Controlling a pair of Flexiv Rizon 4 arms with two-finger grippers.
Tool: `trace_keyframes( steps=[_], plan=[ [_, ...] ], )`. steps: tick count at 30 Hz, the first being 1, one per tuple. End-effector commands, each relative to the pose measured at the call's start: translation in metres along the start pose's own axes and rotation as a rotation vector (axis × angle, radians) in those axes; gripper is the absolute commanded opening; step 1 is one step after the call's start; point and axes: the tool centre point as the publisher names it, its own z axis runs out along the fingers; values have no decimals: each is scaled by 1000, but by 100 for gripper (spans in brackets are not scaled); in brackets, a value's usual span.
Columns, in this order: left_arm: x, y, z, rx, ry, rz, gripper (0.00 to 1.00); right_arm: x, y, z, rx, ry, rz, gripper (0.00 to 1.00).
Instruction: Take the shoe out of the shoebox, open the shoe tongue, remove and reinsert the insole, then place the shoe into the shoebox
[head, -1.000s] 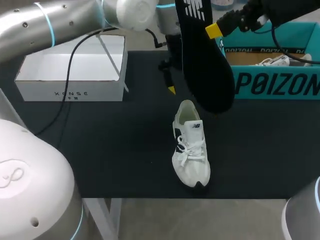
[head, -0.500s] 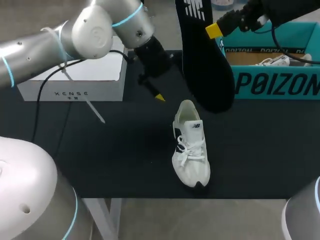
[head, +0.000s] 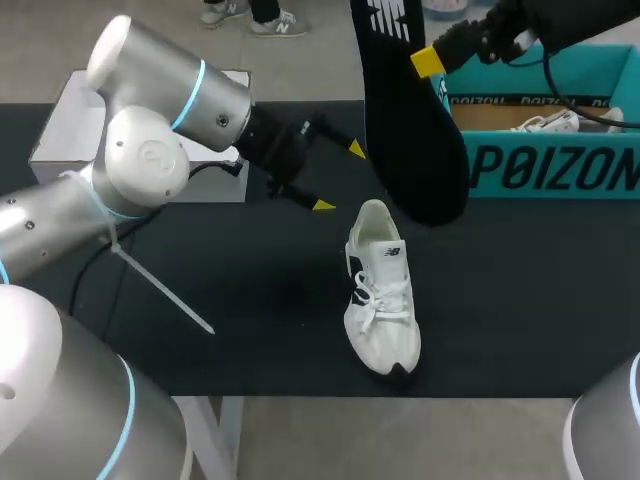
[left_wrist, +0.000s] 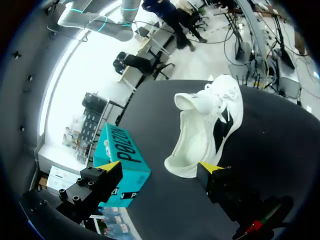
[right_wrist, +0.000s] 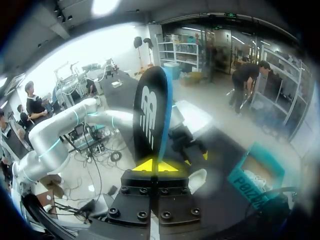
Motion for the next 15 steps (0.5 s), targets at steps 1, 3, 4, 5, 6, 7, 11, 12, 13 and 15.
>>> trace_keyframes(
  steps=[1,3,4,5,6,7,11,12,13,15],
  plan=[
    [5,-3,0,-5,-299,2,100,0,3,1,5,0,1,0],
    [5,-3,0,-5,-299,2,100,0,3,1,5,0,1,0],
    [3,-6,-1,13,-317,19,100,0,3,1,5,0,1,0],
    [0,-9,-2,29,-328,42,100,0,3,1,5,0,1,0],
    [-1,-11,-2,28,-337,59,100,0,3,1,5,0,1,0],
    [-3,-14,-2,60,-371,93,100,0,3,1,5,0,1,0],
    [0,-18,-3,92,-469,139,100,0,3,1,5,0,1,0],
    [1,-19,-5,110,-495,149,100,0,3,1,5,0,1,0],
    [3,-19,-5,118,-509,156,100,0,3,1,5,0,1,0],
    [5,-20,-6,131,-543,171,100,0,3,1,5,0,1,0]
  ],
)
